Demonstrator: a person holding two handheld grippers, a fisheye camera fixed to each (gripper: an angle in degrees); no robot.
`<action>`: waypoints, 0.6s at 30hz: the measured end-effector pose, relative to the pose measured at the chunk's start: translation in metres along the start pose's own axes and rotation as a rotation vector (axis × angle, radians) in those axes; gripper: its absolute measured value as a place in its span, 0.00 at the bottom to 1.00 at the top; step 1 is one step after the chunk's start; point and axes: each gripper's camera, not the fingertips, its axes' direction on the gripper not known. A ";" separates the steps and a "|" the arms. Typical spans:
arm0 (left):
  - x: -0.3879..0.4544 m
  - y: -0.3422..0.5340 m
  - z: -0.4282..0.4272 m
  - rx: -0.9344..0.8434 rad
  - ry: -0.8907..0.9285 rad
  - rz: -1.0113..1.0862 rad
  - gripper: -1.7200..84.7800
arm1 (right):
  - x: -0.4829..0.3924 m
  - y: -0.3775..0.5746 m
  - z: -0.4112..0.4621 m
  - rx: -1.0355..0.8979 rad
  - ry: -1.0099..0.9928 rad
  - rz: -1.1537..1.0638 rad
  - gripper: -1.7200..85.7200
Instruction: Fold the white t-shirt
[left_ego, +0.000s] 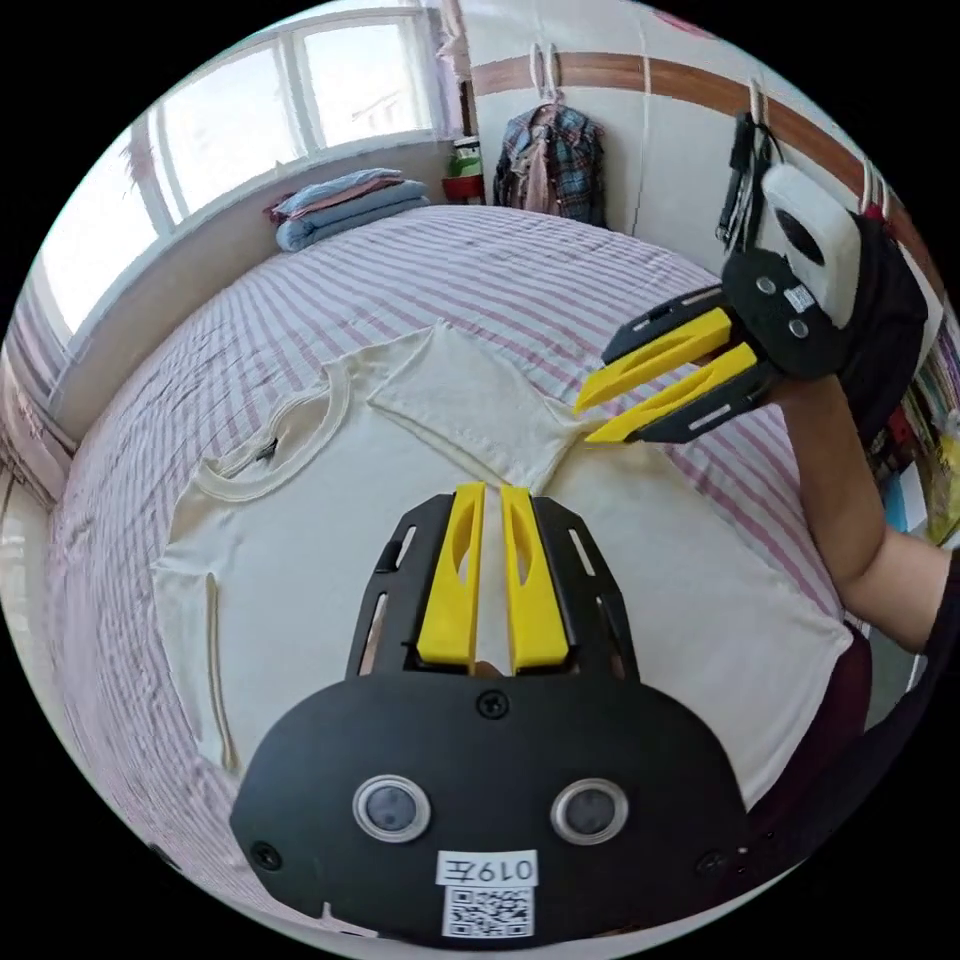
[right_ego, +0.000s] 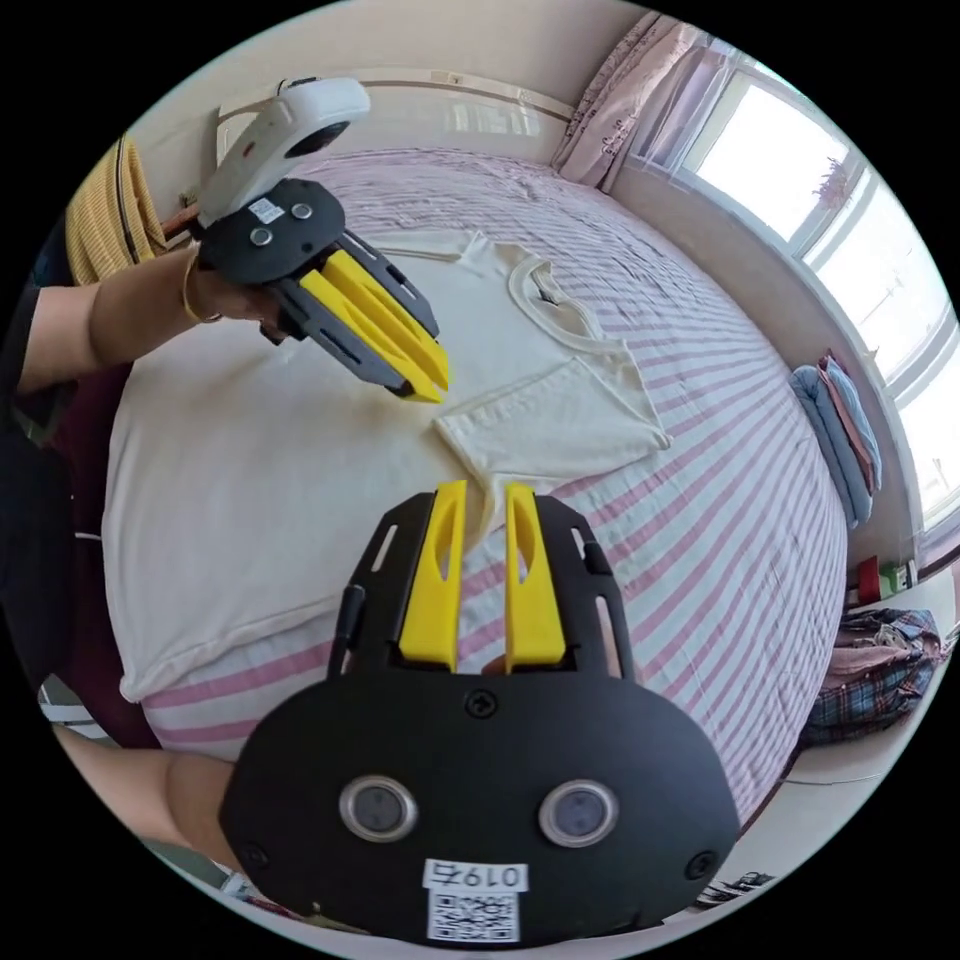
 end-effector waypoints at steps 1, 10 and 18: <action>-0.024 -0.005 0.004 0.004 0.086 -0.110 0.03 | 0.002 0.003 -0.002 0.026 0.011 0.022 0.09; -0.159 -0.018 0.063 -0.052 0.493 -0.650 0.03 | 0.018 0.022 0.008 0.114 0.041 0.190 0.06; -0.214 -0.018 0.093 -0.051 0.614 -0.745 0.03 | 0.021 0.033 0.023 0.096 0.035 0.224 0.08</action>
